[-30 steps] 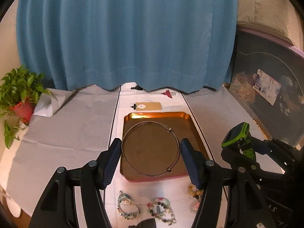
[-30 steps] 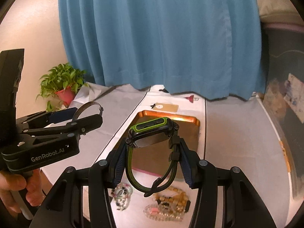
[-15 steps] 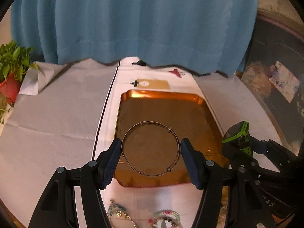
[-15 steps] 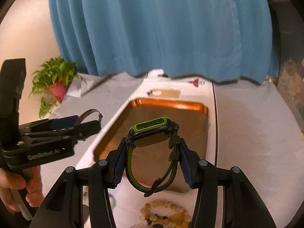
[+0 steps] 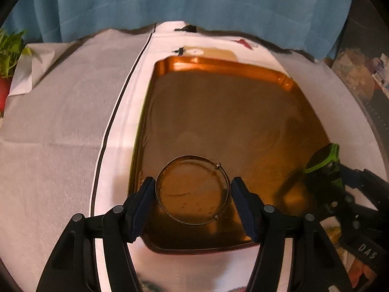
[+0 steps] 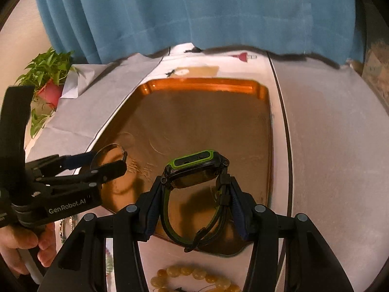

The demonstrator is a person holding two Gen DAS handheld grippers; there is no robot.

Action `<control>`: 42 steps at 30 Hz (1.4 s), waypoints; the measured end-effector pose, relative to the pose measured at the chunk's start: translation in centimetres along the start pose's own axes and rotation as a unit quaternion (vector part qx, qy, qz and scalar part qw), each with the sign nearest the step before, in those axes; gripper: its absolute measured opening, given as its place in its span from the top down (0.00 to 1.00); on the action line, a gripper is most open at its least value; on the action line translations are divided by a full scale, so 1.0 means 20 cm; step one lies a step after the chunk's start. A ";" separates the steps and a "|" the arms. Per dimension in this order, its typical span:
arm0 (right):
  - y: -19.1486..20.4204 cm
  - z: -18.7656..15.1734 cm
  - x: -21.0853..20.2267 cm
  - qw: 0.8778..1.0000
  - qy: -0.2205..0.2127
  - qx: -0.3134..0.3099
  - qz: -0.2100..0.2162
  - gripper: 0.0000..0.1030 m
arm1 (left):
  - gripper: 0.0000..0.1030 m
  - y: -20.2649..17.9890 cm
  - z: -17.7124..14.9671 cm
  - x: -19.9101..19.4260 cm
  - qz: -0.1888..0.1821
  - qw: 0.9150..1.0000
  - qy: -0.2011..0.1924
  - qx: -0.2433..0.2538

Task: Organize jewelry
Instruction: 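Open the left tool dropping the bangle into the tray while the right tool releases the watch, then move both tools back toward the remaining bracelets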

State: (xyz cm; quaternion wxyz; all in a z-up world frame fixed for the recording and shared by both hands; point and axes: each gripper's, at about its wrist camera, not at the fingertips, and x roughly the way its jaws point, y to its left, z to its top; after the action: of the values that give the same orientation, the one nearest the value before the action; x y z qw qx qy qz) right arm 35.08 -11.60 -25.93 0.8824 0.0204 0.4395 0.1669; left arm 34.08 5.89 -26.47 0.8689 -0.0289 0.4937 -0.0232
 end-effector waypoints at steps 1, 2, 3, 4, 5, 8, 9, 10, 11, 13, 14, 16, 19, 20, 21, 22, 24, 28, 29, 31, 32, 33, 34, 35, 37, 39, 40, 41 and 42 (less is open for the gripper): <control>0.00 0.00 0.00 1.000 0.000 -0.001 -0.002 0.50 | 0.42 0.01 0.00 0.00 -0.003 1.000 -0.001 -0.003; 0.00 0.00 0.01 1.000 0.003 0.000 -0.001 0.50 | 0.42 0.01 -0.01 0.00 -0.005 1.000 -0.005 -0.004; 0.00 0.00 0.02 1.000 0.005 -0.001 0.002 0.50 | 0.42 0.02 -0.02 0.00 -0.005 1.000 -0.005 -0.003; 0.01 0.00 0.03 1.000 0.006 -0.005 0.003 0.50 | 0.42 0.01 -0.02 0.00 -0.005 1.000 -0.005 -0.002; 0.01 0.00 0.03 1.000 0.006 -0.011 -0.001 0.50 | 0.41 0.01 -0.02 0.00 -0.008 1.000 -0.002 -0.001; 0.04 -0.02 -0.01 1.000 0.005 -0.020 -0.002 0.45 | 0.37 -0.01 -0.03 -0.05 -0.007 1.000 0.002 0.006; 0.05 -0.02 -0.05 1.000 -0.002 -0.019 0.002 0.44 | 0.34 -0.02 -0.03 -0.08 -0.005 1.000 -0.002 0.012; 0.06 -0.03 -0.08 1.000 -0.010 -0.019 0.000 0.43 | 0.29 -0.03 -0.04 -0.11 -0.006 1.000 -0.008 0.015; 0.06 -0.04 -0.12 1.000 -0.015 -0.019 -0.003 0.38 | 0.23 -0.03 -0.05 -0.16 -0.010 1.000 -0.016 0.018; 0.06 -0.06 -0.21 0.999 -0.029 -0.015 -0.009 0.28 | 0.16 -0.04 -0.07 -0.24 -0.010 0.999 -0.027 0.025; 0.06 -0.07 -0.25 0.999 -0.036 -0.012 -0.006 0.26 | 0.15 -0.05 -0.08 -0.28 -0.009 0.999 -0.035 0.028; 0.06 -0.12 -0.36 0.999 -0.049 -0.003 0.003 0.24 | 0.14 -0.06 -0.13 -0.38 -0.006 0.998 -0.046 0.036; 0.08 -0.21 -0.51 0.998 -0.058 -0.001 0.002 0.18 | 0.14 -0.07 -0.23 -0.52 -0.014 0.997 -0.061 0.044; 0.08 -0.24 -0.57 0.998 -0.065 0.000 -0.002 0.13 | 0.14 -0.07 -0.27 -0.58 -0.015 0.996 -0.068 0.046; 0.09 -0.28 -0.62 0.997 -0.071 0.001 -0.002 0.10 | 0.14 -0.07 -0.31 -0.63 -0.016 0.996 -0.074 0.049; 0.10 -0.31 -0.67 0.997 -0.076 0.001 -0.001 0.08 | 0.14 -0.07 -0.34 -0.66 -0.016 0.996 -0.078 0.051; 0.12 -0.39 -0.77 0.996 -0.089 0.000 -0.007 0.07 | 0.14 -0.08 -0.42 -0.74 -0.017 0.994 -0.087 0.055; 0.14 -0.55 -0.93 0.994 -0.104 0.015 -0.032 0.04 | 0.14 -0.10 -0.59 -0.85 -0.019 0.993 -0.095 0.063; 0.14 -0.60 -0.96 0.993 -0.110 0.021 -0.038 0.04 | 0.14 -0.11 -0.62 -0.87 -0.021 0.993 -0.097 0.064; 0.14 -0.69 -1.04 0.991 -0.129 0.029 -0.035 0.04 | 0.14 -0.13 -0.70 -0.91 -0.018 0.992 -0.106 0.067; 0.14 -0.73 -1.07 0.990 -0.138 0.031 -0.029 0.03 | 0.14 -0.14 -0.73 -0.93 -0.018 0.991 -0.110 0.067; 0.15 -0.77 -1.09 0.989 -0.144 0.032 -0.024 0.02 | 0.14 -0.14 -0.77 -0.95 -0.022 0.991 -0.113 0.065; 0.15 -0.81 -1.13 0.988 -0.149 0.033 -0.019 0.00 | 0.14 -0.15 -0.79 -0.96 -0.025 0.991 -0.114 0.064; 0.15 -0.84 -1.15 0.988 -0.149 0.032 -0.016 0.00 | 0.14 -0.15 -0.82 -0.97 -0.030 0.991 -0.116 0.061; 0.15 -0.90 -1.18 0.989 -0.145 0.031 -0.012 0.00 | 0.14 -0.16 -0.87 -0.99 -0.036 0.990 -0.119 0.061; 0.13 -0.96 -1.21 0.989 -0.144 0.036 -0.007 0.00 | 0.14 -0.19 -0.91 -1.00 -0.036 0.990 -0.120 0.065; 0.12 -0.98 -1.22 0.989 -0.144 0.043 -0.007 0.00 | 0.14 -0.20 -0.93 -1.00 -0.036 0.990 -0.119 0.067; 0.10 -1.00 -1.22 0.989 -0.141 0.048 -0.005 0.00 | 0.14 -0.21 -0.94 -1.00 -0.038 0.990 -0.120 0.067; 0.08 -1.02 -1.22 0.989 -0.136 0.056 0.003 0.00 | 0.14 -0.22 -0.95 -0.99 -0.040 0.990 -0.121 0.067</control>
State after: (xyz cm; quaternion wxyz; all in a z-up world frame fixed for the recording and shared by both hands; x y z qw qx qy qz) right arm 5.03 -19.96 -19.34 0.9308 0.0932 0.3244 0.1401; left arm 7.57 2.45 -18.82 0.9205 0.0071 0.3808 -0.0872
